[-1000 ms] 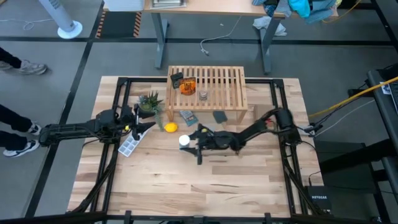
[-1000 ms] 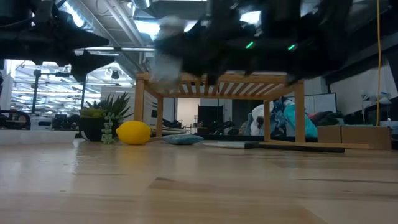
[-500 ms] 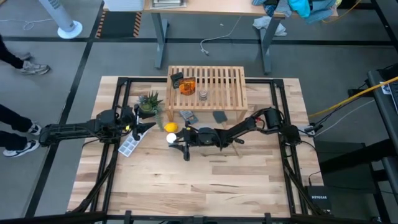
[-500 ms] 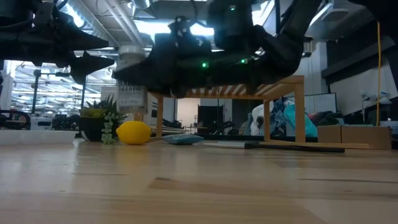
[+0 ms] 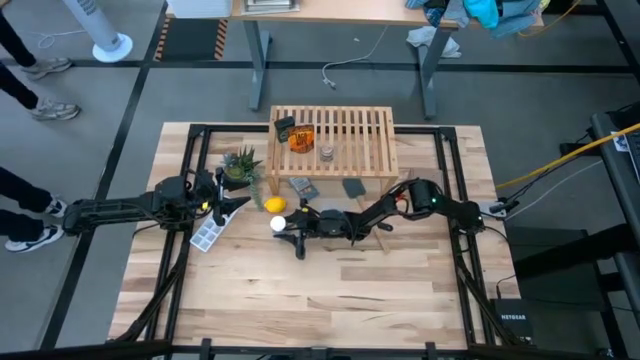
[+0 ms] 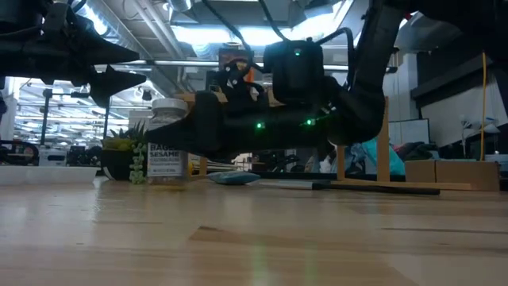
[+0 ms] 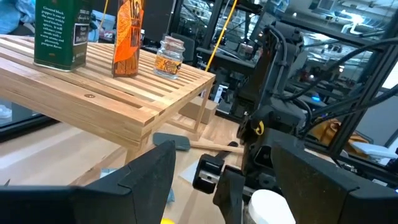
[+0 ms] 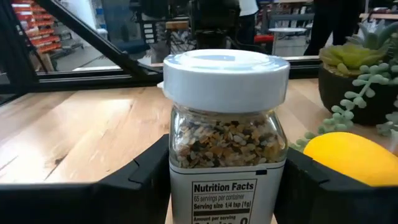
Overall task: Shelf spices
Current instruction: Remove the white seasoning bottle from the shelf
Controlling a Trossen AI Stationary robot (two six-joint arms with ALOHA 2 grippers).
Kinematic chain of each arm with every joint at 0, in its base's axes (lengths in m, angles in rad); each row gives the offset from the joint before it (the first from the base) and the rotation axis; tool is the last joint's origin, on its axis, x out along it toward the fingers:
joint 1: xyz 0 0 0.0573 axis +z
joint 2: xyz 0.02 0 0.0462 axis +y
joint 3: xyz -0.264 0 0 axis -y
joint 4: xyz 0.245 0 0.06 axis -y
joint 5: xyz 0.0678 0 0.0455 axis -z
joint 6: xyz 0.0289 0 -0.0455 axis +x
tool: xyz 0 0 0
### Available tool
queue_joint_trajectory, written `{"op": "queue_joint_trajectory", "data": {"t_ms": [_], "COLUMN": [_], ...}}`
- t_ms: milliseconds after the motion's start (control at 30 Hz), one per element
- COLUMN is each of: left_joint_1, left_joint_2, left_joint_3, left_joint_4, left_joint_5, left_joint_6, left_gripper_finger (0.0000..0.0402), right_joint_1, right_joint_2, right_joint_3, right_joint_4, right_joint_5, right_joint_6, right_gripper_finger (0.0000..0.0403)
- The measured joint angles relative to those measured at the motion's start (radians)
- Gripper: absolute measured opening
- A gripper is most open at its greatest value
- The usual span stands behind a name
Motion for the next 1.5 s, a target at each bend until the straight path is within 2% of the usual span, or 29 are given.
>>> {"op": "queue_joint_trajectory", "data": {"t_ms": [200, 400, 767, 967, 1200, 1500], "left_joint_1": [0.0, 0.0, 0.0, 0.0, 0.0, 0.0], "left_joint_2": [0.0, 0.0, 0.0, 0.0, 0.0, 0.0], "left_joint_3": [0.0, 0.0, 0.0, 0.0, 0.0, 0.0], "left_joint_4": [-0.002, -0.004, -0.005, -0.006, -0.043, -0.073], "left_joint_5": [0.0, 0.0, 0.004, 0.004, 0.004, 0.004], "left_joint_6": [0.0, 0.0, -0.02, -0.02, -0.03, -0.019], "left_gripper_finger": [0.0258, 0.0258, 0.0258, 0.0258, 0.0258, 0.0258], "right_joint_1": [0.0, 0.0, 0.0, 0.0, 0.0, 0.0], "right_joint_2": [0.019, 0.021, 0.021, 0.021, 0.021, 0.015], "right_joint_3": [0.034, 0.077, 0.237, 0.295, 0.318, 0.319], "right_joint_4": [-0.03, -0.124, -0.51, -0.529, -0.543, -0.542], "right_joint_5": [-0.002, -0.004, -0.003, -0.013, -0.129, -0.061], "right_joint_6": [-0.012, -0.013, -0.013, -0.013, -0.027, -0.098], "right_gripper_finger": [0.021, 0.0246, 0.0275, 0.0275, 0.0276, 0.0276]}}
